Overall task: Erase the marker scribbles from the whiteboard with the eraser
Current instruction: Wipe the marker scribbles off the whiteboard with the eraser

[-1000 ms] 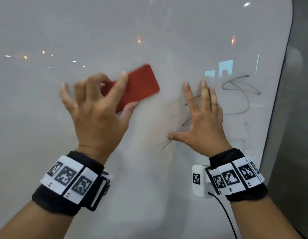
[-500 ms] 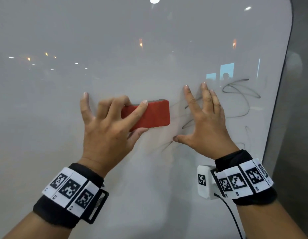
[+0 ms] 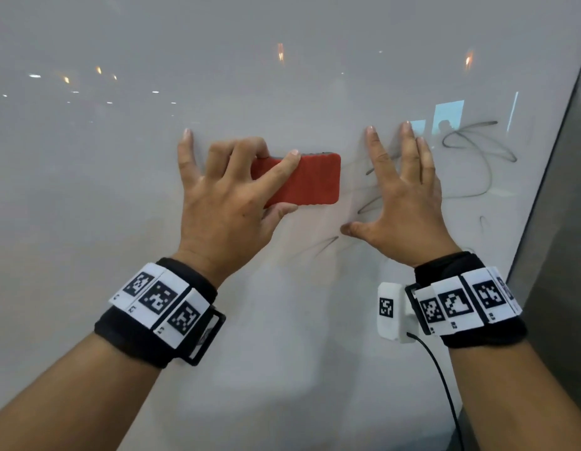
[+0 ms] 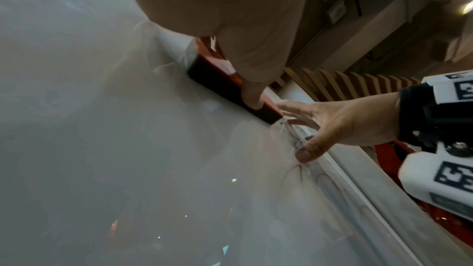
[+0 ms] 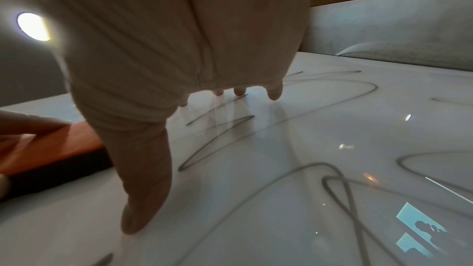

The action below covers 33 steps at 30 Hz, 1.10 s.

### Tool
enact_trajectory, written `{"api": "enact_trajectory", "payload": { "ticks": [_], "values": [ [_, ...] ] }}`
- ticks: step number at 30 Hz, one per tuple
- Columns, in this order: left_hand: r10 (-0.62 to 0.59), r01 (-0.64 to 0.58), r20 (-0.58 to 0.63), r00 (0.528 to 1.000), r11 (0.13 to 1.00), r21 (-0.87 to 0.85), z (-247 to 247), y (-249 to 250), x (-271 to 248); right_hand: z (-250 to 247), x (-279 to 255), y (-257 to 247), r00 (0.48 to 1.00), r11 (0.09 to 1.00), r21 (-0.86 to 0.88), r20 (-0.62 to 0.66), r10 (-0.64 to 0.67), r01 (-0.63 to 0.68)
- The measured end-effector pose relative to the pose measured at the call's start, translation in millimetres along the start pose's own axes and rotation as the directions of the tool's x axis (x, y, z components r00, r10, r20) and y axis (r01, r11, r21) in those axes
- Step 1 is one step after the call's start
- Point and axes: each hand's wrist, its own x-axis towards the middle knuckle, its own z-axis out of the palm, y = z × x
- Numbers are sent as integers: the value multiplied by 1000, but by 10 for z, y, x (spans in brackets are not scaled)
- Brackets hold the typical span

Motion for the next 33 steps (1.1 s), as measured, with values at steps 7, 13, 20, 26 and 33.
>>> {"api": "enact_trajectory", "payload": {
  "ticks": [7, 13, 20, 26, 33],
  "values": [
    [212, -215, 78, 974, 976, 39, 54, 143, -273, 8, -7, -10, 1000, 1000, 13, -3, 12, -12],
    [-260, 259, -51, 964, 966, -23, -22, 15, -59, -2, -12, -12, 1000, 1000, -5, 23, 21, -21],
    [153, -157, 52, 987, 985, 66, 33, -10, -313, 15, -1, -12, 1000, 1000, -4, 15, 26, -26],
    [-52, 51, 16, 999, 998, 31, -33, -54, -132, 8, 1, -12, 999, 1000, 2, 21, 29, -29],
    [-39, 41, -33, 999, 997, 61, -62, -159, -128, 12, -8, -21, 999, 1000, 3, 20, 30, -30]
  ]
}}
